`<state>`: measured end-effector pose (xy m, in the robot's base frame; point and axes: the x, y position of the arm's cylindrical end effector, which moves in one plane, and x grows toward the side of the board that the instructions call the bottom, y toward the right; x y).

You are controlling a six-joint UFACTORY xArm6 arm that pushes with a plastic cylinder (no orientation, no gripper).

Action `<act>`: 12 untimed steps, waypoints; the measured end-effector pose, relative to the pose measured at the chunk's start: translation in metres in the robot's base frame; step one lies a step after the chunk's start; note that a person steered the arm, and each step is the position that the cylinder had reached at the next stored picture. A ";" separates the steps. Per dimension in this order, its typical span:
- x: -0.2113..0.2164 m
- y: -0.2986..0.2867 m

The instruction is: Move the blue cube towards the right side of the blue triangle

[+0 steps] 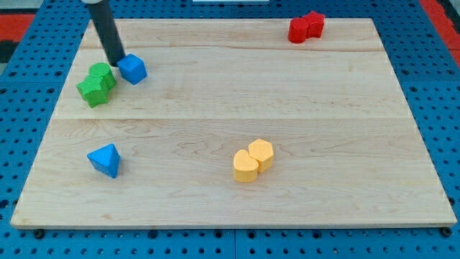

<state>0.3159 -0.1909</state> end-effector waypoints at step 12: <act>0.146 0.056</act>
<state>0.4622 -0.1352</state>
